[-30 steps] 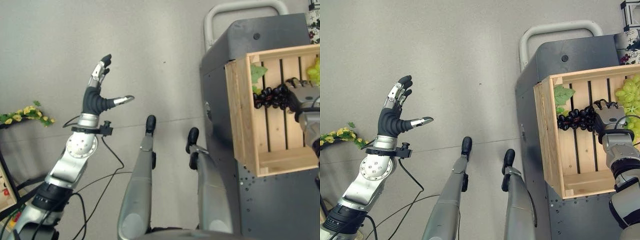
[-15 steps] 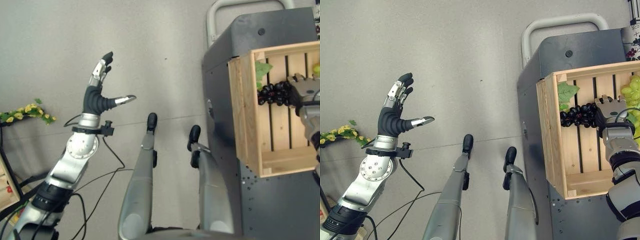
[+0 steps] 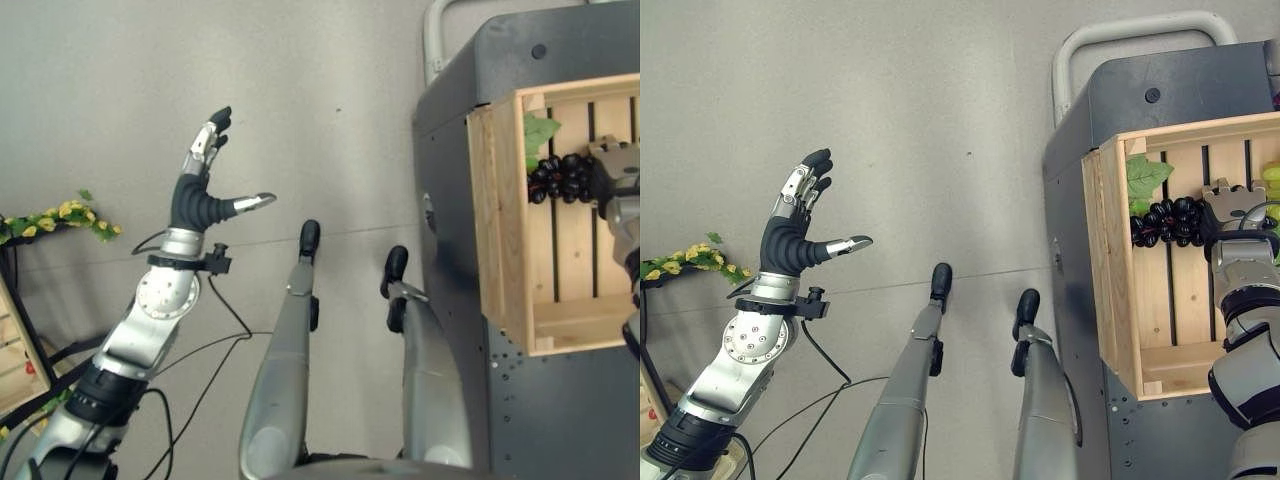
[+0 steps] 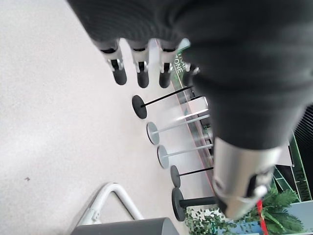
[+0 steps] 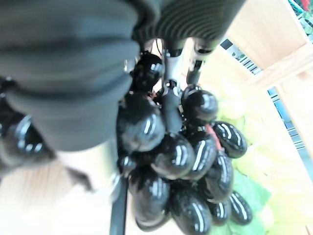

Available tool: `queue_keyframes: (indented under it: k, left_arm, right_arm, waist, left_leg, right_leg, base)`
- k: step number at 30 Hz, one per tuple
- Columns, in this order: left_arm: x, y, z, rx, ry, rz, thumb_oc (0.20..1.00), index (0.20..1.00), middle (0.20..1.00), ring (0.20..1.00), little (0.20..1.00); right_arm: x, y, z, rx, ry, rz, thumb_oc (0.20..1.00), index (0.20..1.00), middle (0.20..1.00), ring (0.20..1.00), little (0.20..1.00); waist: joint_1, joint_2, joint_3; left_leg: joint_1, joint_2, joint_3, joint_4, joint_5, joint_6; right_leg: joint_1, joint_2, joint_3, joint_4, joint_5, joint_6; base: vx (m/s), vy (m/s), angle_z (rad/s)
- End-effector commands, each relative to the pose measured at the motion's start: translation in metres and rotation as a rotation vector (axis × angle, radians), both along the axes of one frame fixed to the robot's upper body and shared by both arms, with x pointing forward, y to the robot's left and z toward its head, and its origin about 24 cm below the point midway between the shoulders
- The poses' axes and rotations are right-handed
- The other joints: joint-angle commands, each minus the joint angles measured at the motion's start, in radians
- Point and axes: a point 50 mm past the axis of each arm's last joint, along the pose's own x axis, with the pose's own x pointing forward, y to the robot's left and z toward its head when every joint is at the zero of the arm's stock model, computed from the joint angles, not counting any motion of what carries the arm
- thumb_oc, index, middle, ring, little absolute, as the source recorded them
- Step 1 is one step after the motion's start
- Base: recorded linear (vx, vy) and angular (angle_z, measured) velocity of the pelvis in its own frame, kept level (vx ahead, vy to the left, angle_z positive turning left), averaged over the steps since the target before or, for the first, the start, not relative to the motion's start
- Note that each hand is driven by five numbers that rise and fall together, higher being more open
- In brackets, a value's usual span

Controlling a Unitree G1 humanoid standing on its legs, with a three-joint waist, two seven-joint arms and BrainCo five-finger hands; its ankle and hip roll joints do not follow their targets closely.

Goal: Pick up the fruits from the basket on one side to the basket on the other side

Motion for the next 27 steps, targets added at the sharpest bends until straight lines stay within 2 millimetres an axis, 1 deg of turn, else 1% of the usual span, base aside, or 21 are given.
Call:
queue_keyframes:
  k: [1,6,17,21,24,26,27]
  left_arm:
    - [-0.020,-0.009,0.016,-0.085,-0.109,-0.092,1.000,1.000,1.000,1.000,1.000]
    - [-0.020,-0.009,0.016,-0.093,-0.105,-0.089,1.000,1.000,1.000,1.000,1.000]
    - [-0.019,-0.009,0.017,-0.098,-0.111,-0.091,1.000,1.000,1.000,1.000,1.000]
    - [-0.017,-0.010,0.014,-0.096,-0.097,-0.088,1.000,1.000,1.000,1.000,1.000]
    - [-0.015,-0.009,0.011,-0.101,-0.077,-0.085,1.000,1.000,1.000,1.000,1.000]
    - [-0.013,-0.007,0.008,-0.077,-0.058,-0.065,1.000,1.000,1.000,1.000,1.000]
    - [-0.013,-0.006,0.006,-0.068,-0.052,-0.054,1.000,1.000,1.000,1.000,1.000]
  right_arm:
    - [-0.003,-0.008,0.004,0.005,0.054,-0.044,0.200,0.200,0.200,0.200,0.200]
    - [-0.004,-0.009,0.008,0.011,0.042,-0.053,0.200,0.200,0.200,0.200,0.200]
    - [0.002,-0.003,0.009,0.026,0.027,-0.032,0.200,0.200,0.200,0.200,0.200]
    - [0.005,0.004,0.005,0.094,-0.014,0.004,0.200,0.200,0.200,0.200,0.200]
    - [0.007,0.010,-0.001,0.225,-0.098,0.048,0.200,0.200,0.200,0.200,0.200]
    - [0.006,0.015,-0.008,0.310,-0.167,0.095,0.200,0.200,0.200,0.200,0.200]
    - [0.003,0.017,-0.023,0.353,-0.178,0.110,0.200,0.200,0.200,0.200,0.200]
  waist:
    - [-0.024,0.061,-0.016]
    - [-0.025,0.061,-0.016]
    - [-0.024,0.064,-0.016]
    - [-0.032,0.055,-0.016]
    - [-0.044,0.041,-0.016]
    - [-0.054,0.026,-0.016]
    - [-0.056,0.017,-0.016]
  left_leg:
    - [-0.058,-0.003,0.017,0.108,-0.089,0.016]
    - [-0.067,-0.004,0.018,0.103,-0.086,0.017]
    - [-0.066,-0.003,0.024,0.106,-0.089,0.018]
    - [-0.041,0.002,0.027,0.104,-0.090,0.018]
    - [-0.001,0.008,0.029,0.097,-0.092,0.017]
    - [0.047,0.015,0.030,0.082,-0.093,0.016]
    - [0.072,0.017,0.030,0.074,-0.093,0.015]
  right_leg:
    - [0.000,-0.017,-0.003,-0.154,0.131,0.073]
    - [-0.008,-0.017,-0.004,-0.157,0.133,0.073]
    - [-0.011,-0.015,0.000,-0.153,0.133,0.073]
    - [0.010,-0.015,-0.002,-0.154,0.132,0.073]
    - [0.048,-0.010,-0.003,-0.159,0.129,0.072]
    - [0.093,-0.009,-0.006,-0.170,0.125,0.073]
    - [0.120,-0.009,-0.009,-0.178,0.123,0.074]
  base:
    - [0.00,0.000,0.00]
    - [0.00,0.000,0.00]
    - [0.00,0.000,0.00]
    - [0.00,0.000,0.00]
    - [0.00,0.000,0.00]
    - [0.02,-0.050,-0.02]
    - [0.05,-0.117,-0.01]
